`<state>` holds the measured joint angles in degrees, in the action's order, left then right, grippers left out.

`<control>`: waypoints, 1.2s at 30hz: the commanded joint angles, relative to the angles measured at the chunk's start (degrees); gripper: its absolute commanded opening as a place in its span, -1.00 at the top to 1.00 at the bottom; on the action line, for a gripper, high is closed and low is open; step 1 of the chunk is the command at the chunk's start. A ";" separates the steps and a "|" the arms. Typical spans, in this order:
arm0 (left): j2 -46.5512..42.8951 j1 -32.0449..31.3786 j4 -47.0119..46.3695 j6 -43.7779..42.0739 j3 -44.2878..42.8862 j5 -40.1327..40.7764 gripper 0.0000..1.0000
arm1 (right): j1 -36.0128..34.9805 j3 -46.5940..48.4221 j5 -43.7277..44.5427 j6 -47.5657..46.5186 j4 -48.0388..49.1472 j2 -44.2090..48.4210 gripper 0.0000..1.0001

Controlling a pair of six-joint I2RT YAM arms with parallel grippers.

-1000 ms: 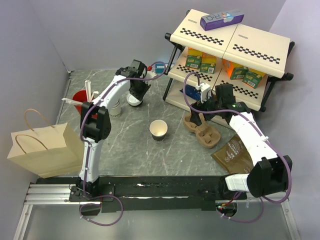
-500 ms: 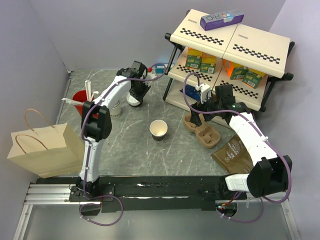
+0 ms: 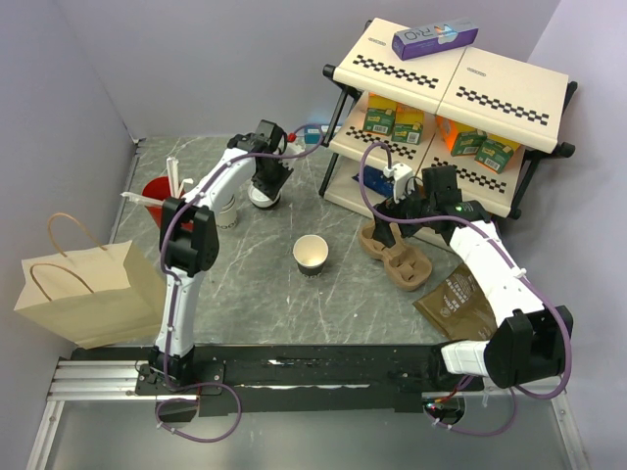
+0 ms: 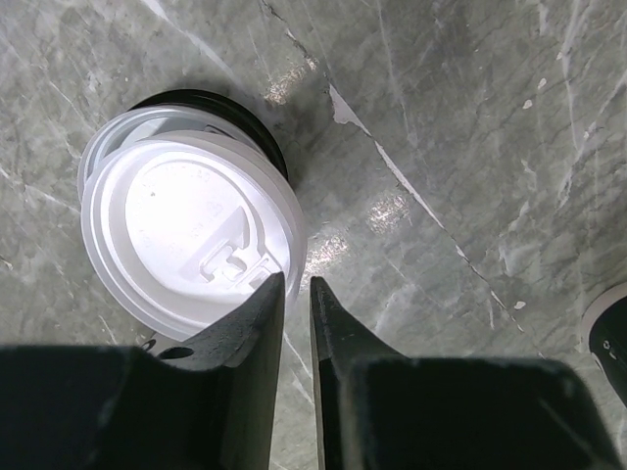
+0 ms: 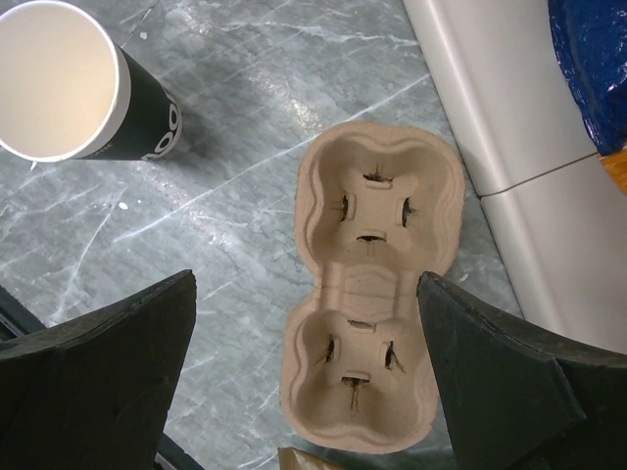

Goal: Pack the takeout coffee

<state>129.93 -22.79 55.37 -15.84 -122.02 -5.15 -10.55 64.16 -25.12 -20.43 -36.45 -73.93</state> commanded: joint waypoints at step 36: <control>-0.64 0.90 -0.09 -1.83 -5.52 -0.13 0.33 | 0.35 -0.09 -1.15 0.12 1.47 0.63 -0.99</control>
<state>131.22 -21.93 57.01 -17.39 -126.04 -5.61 -10.55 64.14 -25.12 -20.43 -36.45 -73.93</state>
